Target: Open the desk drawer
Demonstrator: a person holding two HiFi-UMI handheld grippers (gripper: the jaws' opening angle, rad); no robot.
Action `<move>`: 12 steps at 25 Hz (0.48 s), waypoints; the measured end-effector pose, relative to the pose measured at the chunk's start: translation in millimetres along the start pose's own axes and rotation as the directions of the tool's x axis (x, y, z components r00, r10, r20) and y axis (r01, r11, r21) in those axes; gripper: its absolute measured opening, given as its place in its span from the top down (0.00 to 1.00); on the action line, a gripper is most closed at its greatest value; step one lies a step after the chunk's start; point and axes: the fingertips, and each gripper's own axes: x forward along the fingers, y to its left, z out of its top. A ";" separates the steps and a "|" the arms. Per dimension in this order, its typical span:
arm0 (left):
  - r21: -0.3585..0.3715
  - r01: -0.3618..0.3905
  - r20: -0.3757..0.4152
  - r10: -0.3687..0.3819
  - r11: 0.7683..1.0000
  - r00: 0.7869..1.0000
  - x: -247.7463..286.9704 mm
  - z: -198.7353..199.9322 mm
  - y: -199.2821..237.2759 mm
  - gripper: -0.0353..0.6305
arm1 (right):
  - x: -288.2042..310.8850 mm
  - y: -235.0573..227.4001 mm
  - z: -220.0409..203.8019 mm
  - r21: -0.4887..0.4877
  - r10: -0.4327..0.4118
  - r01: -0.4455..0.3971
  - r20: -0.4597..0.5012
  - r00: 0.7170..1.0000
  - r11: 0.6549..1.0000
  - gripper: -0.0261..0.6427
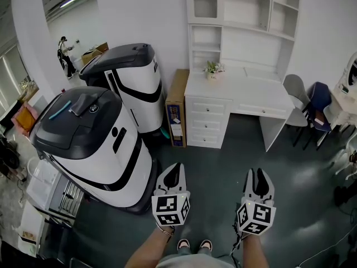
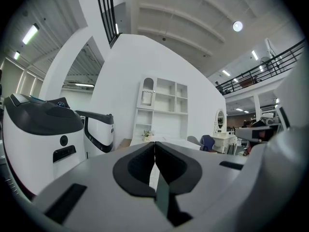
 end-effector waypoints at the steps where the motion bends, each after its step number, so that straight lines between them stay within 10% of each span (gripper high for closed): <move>1: -0.001 0.000 -0.001 0.000 1.000 1.000 -0.1 -0.6 1.5 0.92 | 0.4 1.1 -0.7 0.001 0.001 -0.001 -0.001 1.000 1.000 0.79; 12: 0.006 0.018 -0.025 -0.018 1.000 1.000 3.4 -4.1 29.1 0.92 | 11.3 20.6 -10.3 0.019 -0.025 0.026 -0.020 0.999 0.999 0.76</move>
